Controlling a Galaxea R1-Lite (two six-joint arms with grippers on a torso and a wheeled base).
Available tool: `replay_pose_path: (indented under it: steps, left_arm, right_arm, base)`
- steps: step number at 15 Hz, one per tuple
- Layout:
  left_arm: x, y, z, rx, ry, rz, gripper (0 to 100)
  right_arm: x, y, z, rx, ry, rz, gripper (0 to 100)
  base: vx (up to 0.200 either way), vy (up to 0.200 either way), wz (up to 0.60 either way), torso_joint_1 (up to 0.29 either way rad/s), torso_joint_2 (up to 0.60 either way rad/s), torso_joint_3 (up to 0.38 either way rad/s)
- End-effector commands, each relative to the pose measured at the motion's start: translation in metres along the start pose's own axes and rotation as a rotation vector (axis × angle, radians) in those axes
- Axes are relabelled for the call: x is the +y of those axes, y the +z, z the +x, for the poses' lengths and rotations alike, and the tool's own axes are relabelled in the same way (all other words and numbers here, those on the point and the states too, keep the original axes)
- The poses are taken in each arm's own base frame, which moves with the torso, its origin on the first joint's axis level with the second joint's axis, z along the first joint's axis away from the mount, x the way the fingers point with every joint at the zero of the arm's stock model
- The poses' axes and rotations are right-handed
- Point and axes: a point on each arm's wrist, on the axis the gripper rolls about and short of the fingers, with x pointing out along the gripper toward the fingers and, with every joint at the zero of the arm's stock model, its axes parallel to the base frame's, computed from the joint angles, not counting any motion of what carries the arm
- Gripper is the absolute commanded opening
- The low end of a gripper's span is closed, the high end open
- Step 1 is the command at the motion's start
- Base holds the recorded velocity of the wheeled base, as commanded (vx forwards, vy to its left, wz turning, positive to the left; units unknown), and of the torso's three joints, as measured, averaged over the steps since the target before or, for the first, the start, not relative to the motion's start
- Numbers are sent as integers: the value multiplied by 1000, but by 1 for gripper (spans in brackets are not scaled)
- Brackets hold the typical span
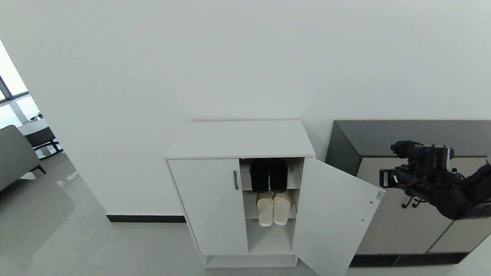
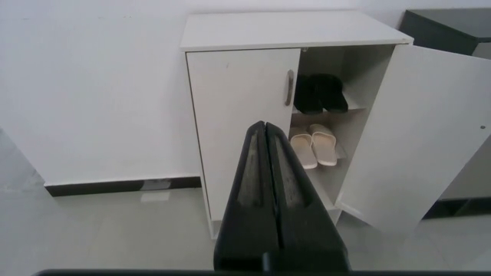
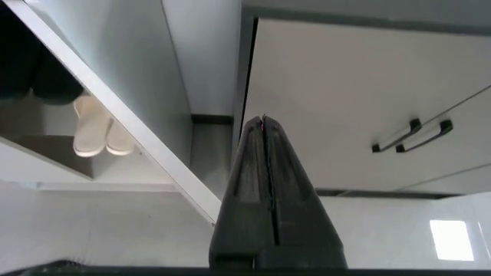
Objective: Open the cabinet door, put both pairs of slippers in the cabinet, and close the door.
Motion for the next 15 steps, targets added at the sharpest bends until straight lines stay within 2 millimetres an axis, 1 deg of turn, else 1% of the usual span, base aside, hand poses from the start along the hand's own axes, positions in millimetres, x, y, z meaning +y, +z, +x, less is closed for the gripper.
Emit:
replay_pose_path:
  steps: [1, 5, 11, 14, 15]
  left_arm:
    - [0, 0, 0, 2, 0, -1, 0]
    - [0, 0, 0, 2, 0, -1, 0]
    - [0, 0, 0, 1, 0, -1, 0]
    - [0, 0, 0, 2, 0, -1, 0]
    - [0, 0, 0, 1, 0, -1, 0]
  right_arm:
    - [0, -10, 7, 32, 1, -5, 0]
    - [1, -23, 15, 67, 3, -16, 0]
    - [3, -31, 15, 94, 35, -43, 0]
    - [8, -34, 7, 105, 51, -93, 0]
    - [16, -32, -4, 105, 77, -116, 0]
  base:
    - [0, 0, 0, 0, 0, 0]
    - [0, 0, 0, 0, 0, 0]
    - [0, 0, 0, 0, 0, 0]
    - [0, 0, 0, 0, 0, 0]
    - [0, 0, 0, 0, 0, 0]
